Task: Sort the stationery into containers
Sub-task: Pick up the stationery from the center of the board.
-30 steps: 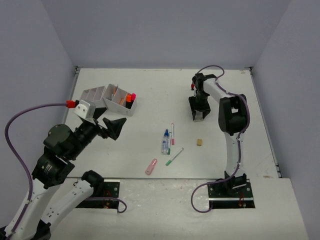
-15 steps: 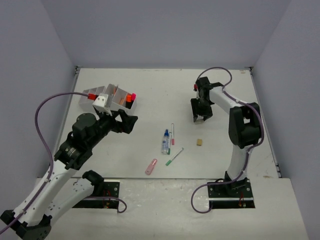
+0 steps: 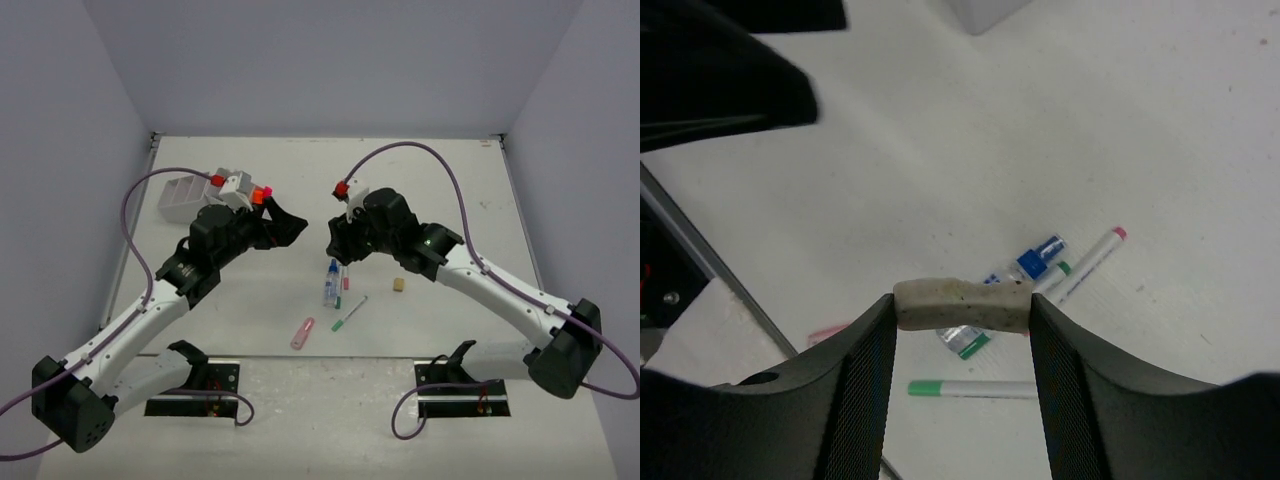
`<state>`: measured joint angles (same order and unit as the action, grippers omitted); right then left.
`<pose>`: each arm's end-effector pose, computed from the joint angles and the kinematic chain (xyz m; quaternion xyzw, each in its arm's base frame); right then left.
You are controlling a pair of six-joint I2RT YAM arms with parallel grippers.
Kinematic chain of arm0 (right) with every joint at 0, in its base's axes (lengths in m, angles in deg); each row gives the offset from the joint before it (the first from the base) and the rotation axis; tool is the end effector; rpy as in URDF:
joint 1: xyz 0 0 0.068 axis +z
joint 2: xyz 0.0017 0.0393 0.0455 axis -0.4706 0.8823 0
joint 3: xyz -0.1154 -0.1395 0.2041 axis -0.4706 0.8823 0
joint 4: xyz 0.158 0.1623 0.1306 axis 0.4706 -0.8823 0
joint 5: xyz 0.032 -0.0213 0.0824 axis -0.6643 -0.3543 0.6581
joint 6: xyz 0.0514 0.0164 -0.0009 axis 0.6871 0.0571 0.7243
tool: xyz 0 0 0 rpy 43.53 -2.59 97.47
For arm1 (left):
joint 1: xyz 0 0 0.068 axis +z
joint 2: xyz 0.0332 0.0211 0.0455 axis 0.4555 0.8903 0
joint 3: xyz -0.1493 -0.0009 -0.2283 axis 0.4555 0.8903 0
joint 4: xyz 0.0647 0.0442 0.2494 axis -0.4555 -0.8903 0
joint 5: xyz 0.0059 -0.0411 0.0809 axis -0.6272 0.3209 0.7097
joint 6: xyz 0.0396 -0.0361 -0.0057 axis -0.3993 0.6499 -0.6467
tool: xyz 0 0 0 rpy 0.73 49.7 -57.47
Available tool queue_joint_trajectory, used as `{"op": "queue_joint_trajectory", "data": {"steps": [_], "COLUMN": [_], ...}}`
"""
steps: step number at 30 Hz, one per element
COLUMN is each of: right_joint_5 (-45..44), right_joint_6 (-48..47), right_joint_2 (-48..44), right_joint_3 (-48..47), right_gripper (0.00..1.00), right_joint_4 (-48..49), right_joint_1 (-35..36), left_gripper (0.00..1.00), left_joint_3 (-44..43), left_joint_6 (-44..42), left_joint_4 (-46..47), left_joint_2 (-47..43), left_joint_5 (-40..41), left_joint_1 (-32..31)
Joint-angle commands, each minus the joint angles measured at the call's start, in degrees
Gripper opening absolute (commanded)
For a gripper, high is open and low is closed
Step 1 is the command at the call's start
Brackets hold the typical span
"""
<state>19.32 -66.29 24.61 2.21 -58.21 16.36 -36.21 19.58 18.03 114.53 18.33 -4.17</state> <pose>0.2074 0.2065 0.3233 -0.2760 0.8476 0.2313 0.3896 0.1904 -0.1192 0.3134 -0.0372 0.7948 -0.3826 0.4696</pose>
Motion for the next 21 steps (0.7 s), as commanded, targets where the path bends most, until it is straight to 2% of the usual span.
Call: {"op": "queue_joint_trajectory", "data": {"steps": [1, 4, 11, 14, 21], "right_joint_5": [4.38, 4.21, 2.67, 2.67, 0.84], "right_joint_6": [-1.02, -2.20, -2.72, -2.48, -2.13], "right_joint_2": [-5.42, -7.54, -6.68, -6.94, -7.33], "right_joint_3": [2.21, 2.26, 0.60, 0.18, -1.09], "right_gripper": [0.19, 0.20, 0.20, 0.20, 0.21], "right_joint_4": [9.81, 10.35, 7.25, 6.94, 6.67], "right_joint_1": [2.39, 5.08, 6.63, 6.89, 7.04], "left_gripper": [0.97, 0.94, 0.83, 0.76, 0.72], "left_joint_3": [1.52, 2.00, 1.31, 0.88, 0.44], "left_joint_6": [7.45, 9.79, 10.77, 10.44, 9.61], "left_joint_4": [10.04, 16.23, 23.31, 24.02, 23.95], "left_joint_2": [2.03, 5.01, 8.66, 9.58, 11.62], "left_joint_5": [-7.40, -13.87, -18.74, -19.66, -22.34], "left_joint_1": [-0.11, -0.82, -3.82, -4.59, -5.25]}}
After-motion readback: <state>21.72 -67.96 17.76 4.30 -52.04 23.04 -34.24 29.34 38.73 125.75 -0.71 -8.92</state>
